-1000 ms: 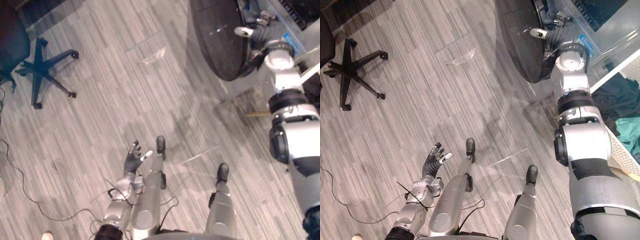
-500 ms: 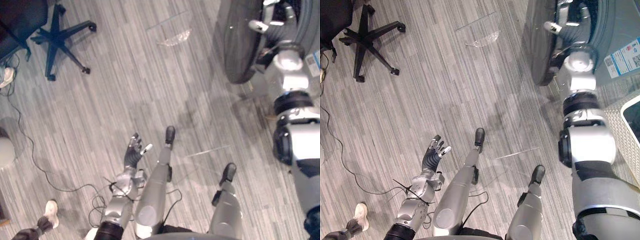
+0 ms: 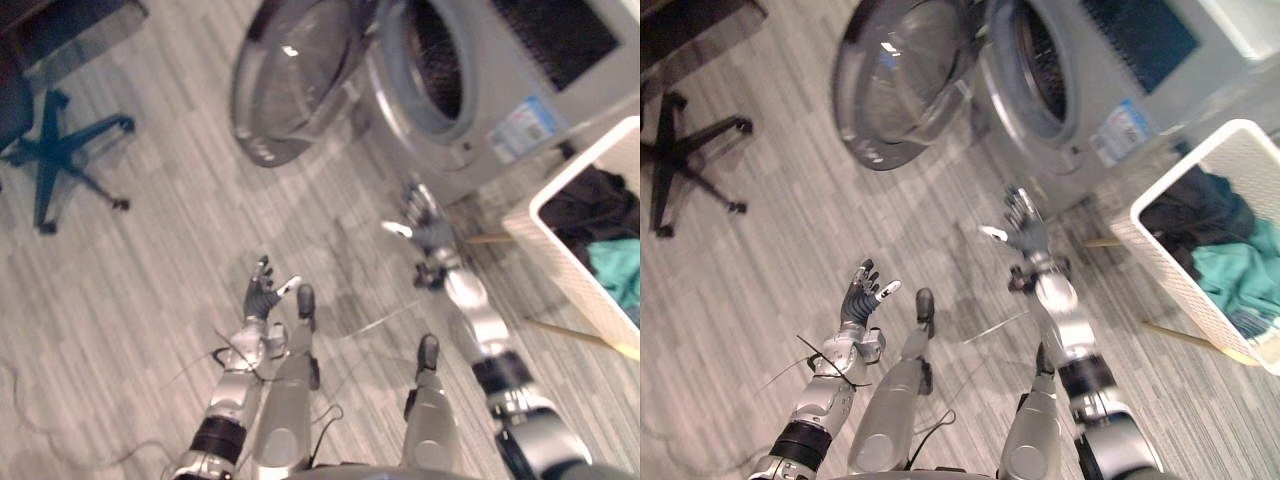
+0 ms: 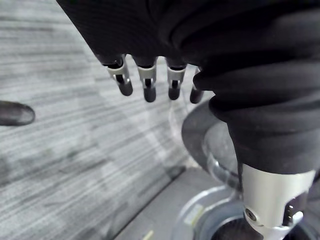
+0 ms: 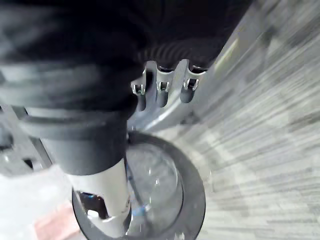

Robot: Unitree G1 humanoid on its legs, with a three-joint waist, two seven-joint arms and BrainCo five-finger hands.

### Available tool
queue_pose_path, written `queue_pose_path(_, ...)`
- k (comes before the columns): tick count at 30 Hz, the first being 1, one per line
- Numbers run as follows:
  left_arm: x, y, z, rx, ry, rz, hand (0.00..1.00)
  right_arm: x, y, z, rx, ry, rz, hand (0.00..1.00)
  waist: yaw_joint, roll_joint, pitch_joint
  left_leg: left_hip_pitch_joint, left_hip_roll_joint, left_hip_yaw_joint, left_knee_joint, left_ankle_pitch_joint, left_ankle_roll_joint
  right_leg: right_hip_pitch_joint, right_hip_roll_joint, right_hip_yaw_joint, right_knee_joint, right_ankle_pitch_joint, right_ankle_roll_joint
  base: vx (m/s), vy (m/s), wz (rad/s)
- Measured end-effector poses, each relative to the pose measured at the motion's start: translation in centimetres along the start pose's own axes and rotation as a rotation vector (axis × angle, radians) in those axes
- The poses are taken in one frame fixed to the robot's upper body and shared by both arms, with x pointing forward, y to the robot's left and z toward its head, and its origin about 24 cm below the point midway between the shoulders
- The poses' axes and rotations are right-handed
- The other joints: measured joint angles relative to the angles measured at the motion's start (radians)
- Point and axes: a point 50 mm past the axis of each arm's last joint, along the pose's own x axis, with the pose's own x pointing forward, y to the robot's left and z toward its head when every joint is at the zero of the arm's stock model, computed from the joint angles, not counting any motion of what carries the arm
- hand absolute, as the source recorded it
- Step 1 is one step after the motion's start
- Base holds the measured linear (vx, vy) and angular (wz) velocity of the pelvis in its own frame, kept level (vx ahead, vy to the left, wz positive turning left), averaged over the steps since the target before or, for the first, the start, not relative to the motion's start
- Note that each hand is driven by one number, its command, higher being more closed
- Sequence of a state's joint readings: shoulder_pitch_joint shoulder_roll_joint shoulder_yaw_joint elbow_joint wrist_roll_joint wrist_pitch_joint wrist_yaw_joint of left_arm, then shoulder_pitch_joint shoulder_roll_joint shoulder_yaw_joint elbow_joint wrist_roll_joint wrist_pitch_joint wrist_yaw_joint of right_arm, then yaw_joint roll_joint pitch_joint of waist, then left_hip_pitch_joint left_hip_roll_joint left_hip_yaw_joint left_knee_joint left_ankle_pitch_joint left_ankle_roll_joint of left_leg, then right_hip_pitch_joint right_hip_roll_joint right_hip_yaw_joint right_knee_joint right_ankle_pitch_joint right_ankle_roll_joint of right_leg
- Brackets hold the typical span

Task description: Pick up the laundry basket with both hands and put the clothes into the washing machine.

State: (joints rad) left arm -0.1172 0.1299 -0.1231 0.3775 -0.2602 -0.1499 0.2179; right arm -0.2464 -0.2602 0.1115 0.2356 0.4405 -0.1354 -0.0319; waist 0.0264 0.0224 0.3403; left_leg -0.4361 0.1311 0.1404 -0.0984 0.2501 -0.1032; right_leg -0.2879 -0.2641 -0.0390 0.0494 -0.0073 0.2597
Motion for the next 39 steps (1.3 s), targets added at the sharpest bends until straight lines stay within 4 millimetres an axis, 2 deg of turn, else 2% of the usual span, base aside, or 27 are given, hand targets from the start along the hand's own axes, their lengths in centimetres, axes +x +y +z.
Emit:
queue_pose_path(2, 0.6, 1.2, -0.4, 0.055, 0.024, 0.038, 0.00, -3.4, -2.8, -2.3, 0.014, 0.078, -0.106, 0.00, -0.023, -0.019, -0.046, 0.007, 0.022, 0.039, -0.005, -0.009, -0.007, -0.024, 0.018, 0.045, -0.006, -0.001, 0.000, -0.06, -0.048, -0.53)
queue_pose_path(3, 0.7, 1.4, -0.5, 0.063, 0.028, 0.042, 0.00, -3.8, -3.1, -2.6, 0.016, 0.089, -0.119, 0.00, -0.026, -0.022, -0.051, 0.009, 0.026, 0.045, -0.005, -0.010, -0.008, -0.026, 0.019, 0.049, -0.008, 0.000, -0.001, -0.03, -0.073, -0.49)
queue_pose_path(5, 1.3, 3.1, -1.0, 0.104, 0.065, 0.094, 0.00, -6.6, -4.8, -4.4, 0.034, 0.159, -0.210, 0.00, -0.064, -0.037, -0.068, 0.025, 0.043, 0.077, -0.005, -0.013, -0.016, -0.032, 0.034, 0.086, -0.015, 0.004, -0.013, 0.00, -0.091, -0.49)
queue_pose_path(8, 2.7, 4.8, -0.7, 0.158, 0.102, 0.145, 0.00, -9.2, -5.6, -6.1, 0.074, 0.233, -0.264, 0.00, -0.091, -0.058, -0.081, 0.028, 0.065, 0.119, -0.005, -0.015, -0.020, -0.068, 0.054, 0.138, -0.020, 0.023, -0.014, 0.01, -0.091, -0.49)
queue_pose_path(10, 3.9, 6.0, -0.1, 0.210, 0.125, 0.170, 0.00, -9.7, -5.4, -6.7, 0.102, 0.251, -0.268, 0.00, -0.109, -0.060, -0.082, 0.030, 0.075, 0.142, -0.005, -0.015, -0.020, -0.080, 0.062, 0.157, -0.022, 0.037, -0.025, 0.01, -0.075, -0.41)
queue_pose_path(11, 4.7, 7.0, 0.9, 0.243, 0.120, 0.191, 0.00, -9.8, -5.3, -6.8, 0.130, 0.254, -0.271, 0.00, -0.123, -0.064, -0.084, 0.031, 0.081, 0.160, -0.005, -0.015, -0.020, -0.091, 0.069, 0.179, -0.024, 0.044, -0.025, 0.01, -0.040, -0.39)
queue_pose_path(14, 6.6, 10.3, 4.2, 0.262, 0.107, 0.296, 0.00, -10.3, -5.2, -7.2, 0.206, 0.253, -0.283, 0.00, -0.133, -0.085, -0.091, 0.044, 0.097, 0.197, -0.005, -0.010, -0.017, -0.103, 0.084, 0.220, -0.040, 0.063, -0.031, 0.03, -0.052, -0.44)
queue_pose_path(15, 6.9, 11.1, 5.0, 0.261, 0.100, 0.320, 0.00, -10.5, -5.2, -7.3, 0.219, 0.256, -0.288, 0.00, -0.137, -0.090, -0.091, 0.048, 0.100, 0.203, -0.005, -0.010, -0.017, -0.102, 0.087, 0.227, -0.041, 0.064, -0.032, 0.03, -0.044, -0.28)
queue_pose_path(17, 7.5, 13.8, 8.0, 0.249, 0.066, 0.400, 0.00, -11.1, -5.1, -7.4, 0.243, 0.257, -0.285, 0.00, -0.160, -0.107, -0.095, 0.058, 0.109, 0.222, -0.004, -0.012, -0.019, -0.103, 0.096, 0.240, -0.044, 0.066, -0.035, 0.03, -0.045, -0.24)
queue_pose_path(20, 7.9, 16.0, 11.4, 0.213, 0.015, 0.464, 0.00, -11.3, -4.9, -7.1, 0.254, 0.244, -0.280, 0.00, -0.170, -0.137, -0.094, 0.062, 0.117, 0.245, -0.005, -0.015, -0.023, -0.112, 0.104, 0.265, -0.055, 0.077, -0.036, 0.01, -0.031, -0.24)
queue_pose_path(22, 8.0, 16.4, 12.6, 0.173, -0.009, 0.484, 0.00, -11.4, -4.8, -6.9, 0.261, 0.234, -0.278, 0.00, -0.174, -0.148, -0.093, 0.059, 0.119, 0.248, -0.005, -0.016, -0.023, -0.120, 0.105, 0.274, -0.057, 0.081, -0.035, 0.00, -0.012, -0.11)
queue_pose_path(24, 8.3, 16.5, 13.5, 0.056, -0.031, 0.501, 0.00, -11.8, -4.5, -7.1, 0.278, 0.242, -0.277, 0.00, -0.175, -0.165, -0.093, 0.054, 0.121, 0.253, -0.005, -0.016, -0.024, -0.121, 0.106, 0.285, -0.074, 0.093, -0.036, 0.00, -0.009, -0.08)
queue_pose_path(29, 8.2, 17.1, 13.9, -0.079, -0.043, 0.526, 0.00, -12.8, -3.9, -7.4, 0.308, 0.257, -0.283, 0.00, -0.173, -0.183, -0.093, 0.045, 0.137, 0.259, -0.005, -0.021, -0.034, -0.128, 0.121, 0.287, -0.080, 0.098, -0.038, 0.00, -0.016, -0.05)
queue_pose_path(31, 8.1, 17.9, 15.2, -0.090, -0.073, 0.544, 0.00, -13.5, -4.1, -7.5, 0.306, 0.273, -0.298, 0.00, -0.174, -0.195, -0.088, 0.037, 0.142, 0.264, -0.005, -0.025, -0.038, -0.139, 0.126, 0.289, -0.080, 0.099, -0.041, 0.00, -0.013, -0.07)
queue_pose_path(36, 8.2, 18.4, 17.8, -0.151, -0.145, 0.559, 0.00, -14.8, -5.1, -7.6, 0.318, 0.286, -0.358, 0.00, -0.173, -0.217, -0.085, 0.027, 0.146, 0.256, 0.000, -0.017, -0.039, -0.140, 0.129, 0.285, -0.086, 0.101, -0.043, 0.00, 0.000, 0.00)
queue_pose_path(39, 8.2, 18.4, 18.4, -0.181, -0.159, 0.561, 0.00, -14.8, -5.2, -7.4, 0.316, 0.275, -0.359, 0.00, -0.175, -0.222, -0.083, 0.022, 0.146, 0.247, 0.001, -0.016, -0.039, -0.140, 0.130, 0.282, -0.088, 0.102, -0.043, 0.01, 0.004, 0.04)
